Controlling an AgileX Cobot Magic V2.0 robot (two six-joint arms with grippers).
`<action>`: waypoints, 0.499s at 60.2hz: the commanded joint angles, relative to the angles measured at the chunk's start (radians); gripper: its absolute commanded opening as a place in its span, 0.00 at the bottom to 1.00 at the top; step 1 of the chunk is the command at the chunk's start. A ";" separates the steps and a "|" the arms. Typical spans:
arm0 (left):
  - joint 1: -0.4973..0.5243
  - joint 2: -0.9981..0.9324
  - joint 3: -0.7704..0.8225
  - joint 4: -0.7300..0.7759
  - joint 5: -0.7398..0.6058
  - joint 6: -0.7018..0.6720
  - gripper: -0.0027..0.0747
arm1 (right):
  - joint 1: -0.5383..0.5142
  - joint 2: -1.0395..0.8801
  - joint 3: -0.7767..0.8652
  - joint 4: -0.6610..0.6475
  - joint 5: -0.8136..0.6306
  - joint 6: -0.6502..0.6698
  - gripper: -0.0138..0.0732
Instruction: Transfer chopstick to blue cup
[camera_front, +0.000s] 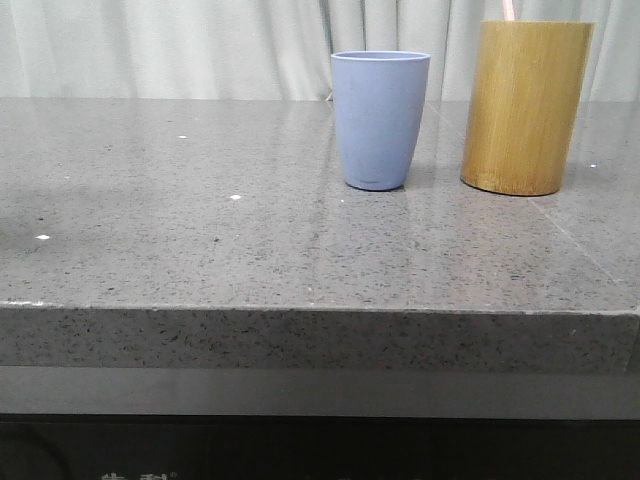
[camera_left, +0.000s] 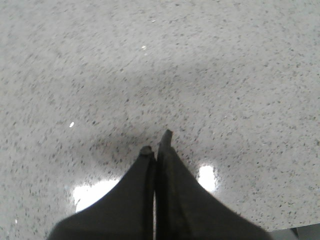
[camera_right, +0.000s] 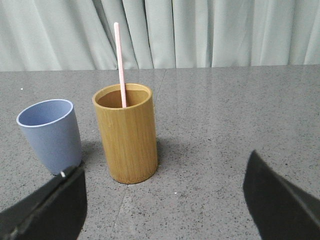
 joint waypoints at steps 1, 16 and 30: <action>0.007 -0.143 0.105 -0.011 -0.159 -0.029 0.01 | 0.002 0.014 -0.036 0.005 -0.076 -0.002 0.90; 0.007 -0.467 0.431 -0.023 -0.395 -0.029 0.01 | 0.002 0.017 -0.036 0.005 -0.079 -0.002 0.90; 0.007 -0.792 0.632 -0.023 -0.546 -0.029 0.01 | 0.002 0.106 -0.036 0.005 -0.134 -0.002 0.90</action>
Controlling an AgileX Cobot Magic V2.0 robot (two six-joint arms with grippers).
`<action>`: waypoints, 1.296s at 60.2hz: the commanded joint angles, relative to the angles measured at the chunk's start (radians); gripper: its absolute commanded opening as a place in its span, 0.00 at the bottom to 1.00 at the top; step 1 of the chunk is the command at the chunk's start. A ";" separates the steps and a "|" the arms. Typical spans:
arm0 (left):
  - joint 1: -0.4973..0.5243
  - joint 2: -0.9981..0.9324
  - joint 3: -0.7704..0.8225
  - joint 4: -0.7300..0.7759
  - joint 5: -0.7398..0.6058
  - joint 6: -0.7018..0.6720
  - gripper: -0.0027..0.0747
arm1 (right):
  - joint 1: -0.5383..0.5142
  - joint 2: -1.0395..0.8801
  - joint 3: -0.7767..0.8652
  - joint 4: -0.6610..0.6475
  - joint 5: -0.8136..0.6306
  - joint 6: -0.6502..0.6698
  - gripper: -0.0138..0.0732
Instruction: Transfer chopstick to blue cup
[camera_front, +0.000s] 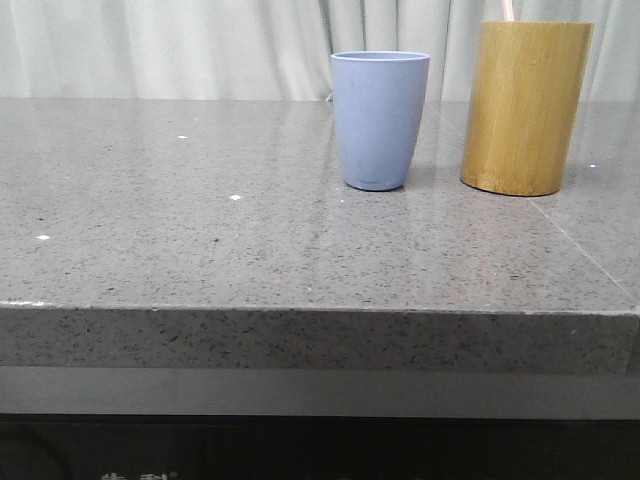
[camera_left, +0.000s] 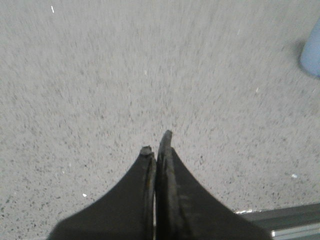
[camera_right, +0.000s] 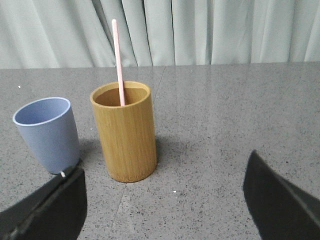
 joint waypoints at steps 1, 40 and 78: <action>0.003 -0.105 0.037 -0.009 -0.130 -0.011 0.01 | 0.002 0.067 -0.037 0.005 -0.123 -0.002 0.90; 0.003 -0.314 0.104 -0.009 -0.127 -0.011 0.01 | 0.158 0.908 -0.648 -0.021 -0.309 -0.002 0.90; 0.003 -0.314 0.104 -0.009 -0.127 -0.011 0.01 | 0.171 1.185 -0.937 -0.024 -0.279 -0.002 0.38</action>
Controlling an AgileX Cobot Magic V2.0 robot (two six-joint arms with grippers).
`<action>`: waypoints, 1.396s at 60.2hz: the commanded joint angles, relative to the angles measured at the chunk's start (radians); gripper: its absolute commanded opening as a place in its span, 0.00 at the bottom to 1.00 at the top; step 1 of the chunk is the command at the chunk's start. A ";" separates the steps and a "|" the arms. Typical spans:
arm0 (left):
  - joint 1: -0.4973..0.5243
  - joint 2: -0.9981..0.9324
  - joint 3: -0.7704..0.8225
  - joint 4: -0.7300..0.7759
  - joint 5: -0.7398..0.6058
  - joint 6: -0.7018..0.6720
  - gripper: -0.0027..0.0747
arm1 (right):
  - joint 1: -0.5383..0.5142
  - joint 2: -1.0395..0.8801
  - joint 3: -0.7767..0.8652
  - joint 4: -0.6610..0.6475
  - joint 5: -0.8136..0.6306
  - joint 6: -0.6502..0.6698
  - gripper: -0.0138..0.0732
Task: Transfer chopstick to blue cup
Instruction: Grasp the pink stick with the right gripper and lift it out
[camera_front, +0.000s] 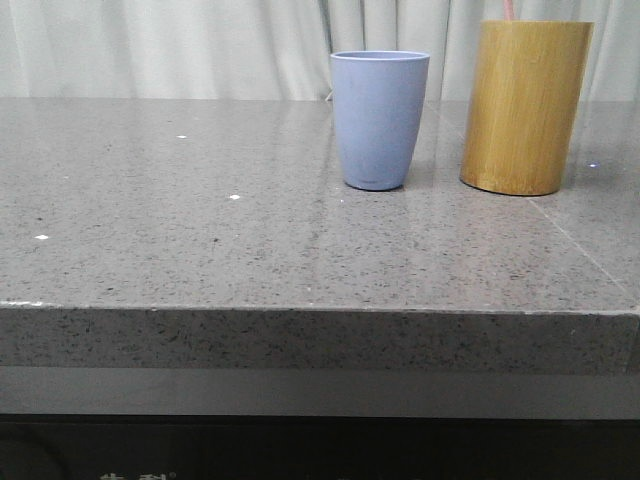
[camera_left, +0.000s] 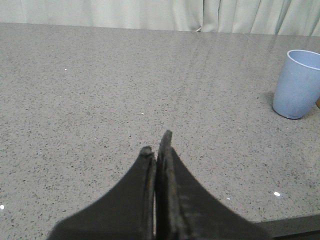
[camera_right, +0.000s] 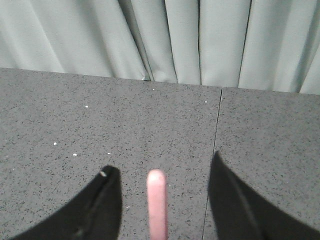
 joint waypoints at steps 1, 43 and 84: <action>0.002 0.010 -0.028 -0.009 -0.081 -0.010 0.01 | -0.002 -0.045 -0.038 -0.010 -0.064 -0.002 0.35; 0.002 0.010 -0.028 -0.009 -0.079 -0.010 0.01 | -0.001 -0.288 -0.044 -0.010 -0.235 -0.002 0.19; 0.002 0.010 -0.028 -0.009 -0.079 -0.010 0.01 | 0.262 -0.110 -0.044 -0.010 -0.390 -0.002 0.19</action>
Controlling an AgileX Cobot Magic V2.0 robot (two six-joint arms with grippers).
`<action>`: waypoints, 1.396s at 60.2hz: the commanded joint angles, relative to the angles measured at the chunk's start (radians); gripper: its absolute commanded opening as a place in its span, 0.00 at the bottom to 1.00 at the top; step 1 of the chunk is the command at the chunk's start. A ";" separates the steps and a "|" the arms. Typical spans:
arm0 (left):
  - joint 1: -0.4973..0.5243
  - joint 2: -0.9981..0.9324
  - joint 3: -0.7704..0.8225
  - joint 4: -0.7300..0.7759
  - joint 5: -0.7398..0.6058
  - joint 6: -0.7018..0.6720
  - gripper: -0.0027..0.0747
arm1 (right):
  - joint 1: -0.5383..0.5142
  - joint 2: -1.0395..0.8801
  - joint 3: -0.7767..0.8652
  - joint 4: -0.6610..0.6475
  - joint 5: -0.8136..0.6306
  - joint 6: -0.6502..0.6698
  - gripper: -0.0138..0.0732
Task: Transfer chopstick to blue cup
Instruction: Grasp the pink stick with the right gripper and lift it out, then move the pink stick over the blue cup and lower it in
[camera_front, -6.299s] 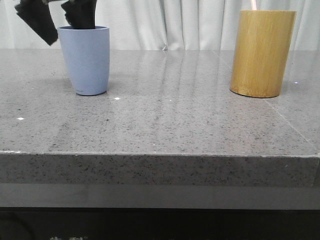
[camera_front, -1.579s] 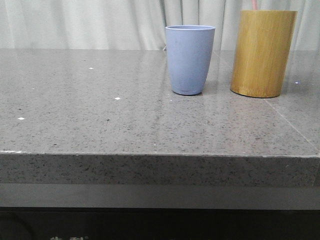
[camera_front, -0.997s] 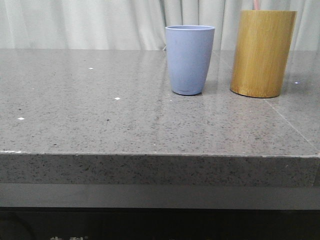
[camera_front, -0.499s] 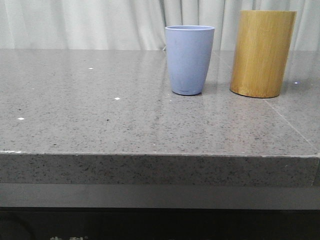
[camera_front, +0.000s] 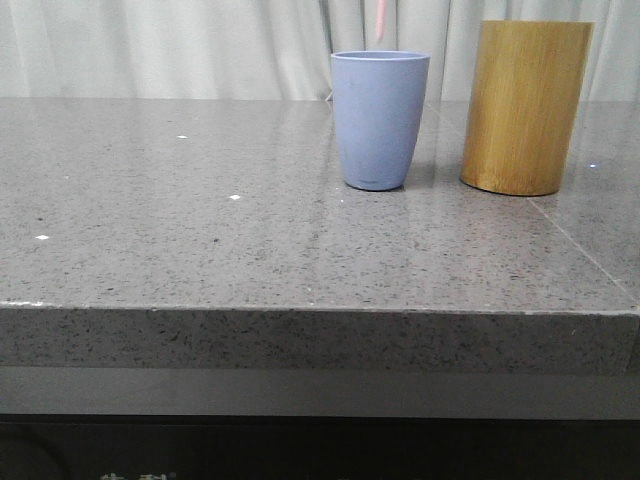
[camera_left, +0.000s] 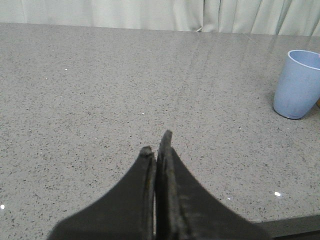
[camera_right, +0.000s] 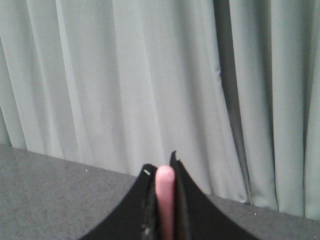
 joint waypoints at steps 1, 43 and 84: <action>0.002 0.010 -0.028 -0.009 -0.079 -0.010 0.01 | -0.002 0.005 -0.036 -0.010 -0.094 -0.002 0.19; 0.002 0.010 -0.028 -0.009 -0.076 -0.010 0.01 | -0.005 0.033 -0.036 -0.010 0.032 -0.002 0.48; 0.002 0.010 -0.028 -0.009 -0.078 -0.010 0.01 | -0.413 -0.362 -0.084 -0.101 0.964 -0.002 0.08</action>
